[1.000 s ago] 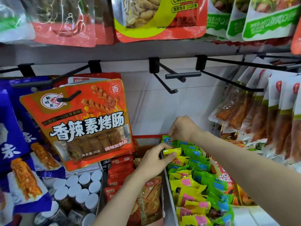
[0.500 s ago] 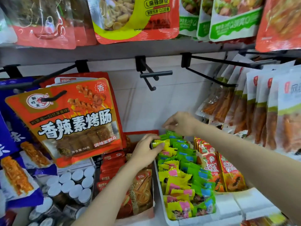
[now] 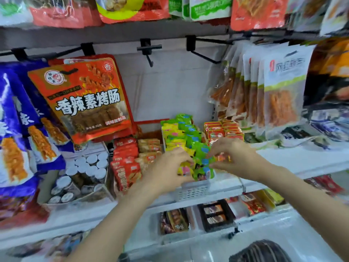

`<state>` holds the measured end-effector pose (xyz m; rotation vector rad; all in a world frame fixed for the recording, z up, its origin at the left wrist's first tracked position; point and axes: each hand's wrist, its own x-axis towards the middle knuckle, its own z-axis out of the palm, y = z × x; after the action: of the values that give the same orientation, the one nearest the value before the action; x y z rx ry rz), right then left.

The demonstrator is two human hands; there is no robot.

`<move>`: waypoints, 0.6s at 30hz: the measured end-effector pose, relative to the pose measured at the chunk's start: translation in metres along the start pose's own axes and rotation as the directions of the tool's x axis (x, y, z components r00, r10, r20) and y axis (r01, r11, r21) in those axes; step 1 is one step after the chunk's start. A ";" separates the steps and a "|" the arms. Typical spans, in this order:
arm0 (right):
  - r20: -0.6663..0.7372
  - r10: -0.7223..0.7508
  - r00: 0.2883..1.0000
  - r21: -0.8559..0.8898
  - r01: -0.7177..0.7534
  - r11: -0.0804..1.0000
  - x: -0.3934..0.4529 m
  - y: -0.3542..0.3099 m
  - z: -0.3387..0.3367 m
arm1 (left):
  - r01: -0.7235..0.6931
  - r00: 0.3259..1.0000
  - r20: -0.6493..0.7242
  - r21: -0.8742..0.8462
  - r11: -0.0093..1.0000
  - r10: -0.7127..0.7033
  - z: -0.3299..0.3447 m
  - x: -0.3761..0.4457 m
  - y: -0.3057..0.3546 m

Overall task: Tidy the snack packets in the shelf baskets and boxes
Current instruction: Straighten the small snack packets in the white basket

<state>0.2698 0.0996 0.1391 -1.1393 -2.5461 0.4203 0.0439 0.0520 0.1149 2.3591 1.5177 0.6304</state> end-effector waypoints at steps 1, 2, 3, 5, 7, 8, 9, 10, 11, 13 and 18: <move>-0.003 0.003 1.000 -0.011 -0.003 1.000 -0.001 0.001 0.008 | 0.033 0.999 -0.017 -0.028 0.999 -0.033 0.003 -0.003 -0.001; 0.000 0.013 1.000 -0.016 -0.013 1.000 -0.002 0.002 0.015 | 0.056 0.997 -0.040 -0.060 0.997 -0.059 0.005 -0.005 -0.002; 0.005 0.028 1.000 -0.022 -0.028 0.999 -0.002 0.003 0.023 | 0.070 0.995 -0.061 -0.077 0.995 -0.075 0.007 -0.006 -0.004; 0.007 0.059 0.998 -0.019 -0.059 0.998 -0.002 0.005 0.036 | 0.088 0.991 -0.098 -0.080 0.993 -0.096 0.011 -0.005 -0.004; -0.031 0.078 0.996 0.008 -0.078 0.997 -0.001 0.005 0.046 | 0.128 0.980 -0.145 -0.090 0.988 -0.140 0.016 -0.004 -0.004; -0.057 0.085 0.995 0.021 -0.084 0.996 -0.002 0.005 0.049 | 0.152 0.972 -0.167 -0.093 0.984 -0.166 0.018 -0.005 -0.003; -0.084 0.090 0.992 0.027 -0.088 0.996 -0.002 0.004 0.052 | 0.173 0.964 -0.185 -0.096 0.980 -0.188 0.021 -0.006 -0.003; -0.114 0.092 0.989 0.028 -0.089 0.996 -0.003 0.004 0.055 | 0.187 0.958 -0.201 -0.104 0.977 -0.205 0.023 -0.007 -0.003; -0.145 0.092 0.985 0.030 -0.089 0.996 -0.003 0.003 0.056 | 0.193 0.953 -0.215 -0.117 0.974 -0.215 0.025 -0.008 -0.004; -0.194 0.097 0.976 0.033 -0.092 0.995 -0.006 0.002 0.056 | 0.193 0.949 -0.228 -0.135 0.972 -0.220 0.026 -0.011 -0.004; -0.195 0.092 0.976 0.118 -0.070 0.990 -0.010 -0.005 0.034 | 0.179 0.956 -0.225 -0.066 0.982 -0.189 0.031 -0.015 -0.001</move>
<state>0.2594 0.0840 0.1090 -1.1841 -2.2806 0.4375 0.0530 0.0391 0.0839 2.1379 1.7741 0.9080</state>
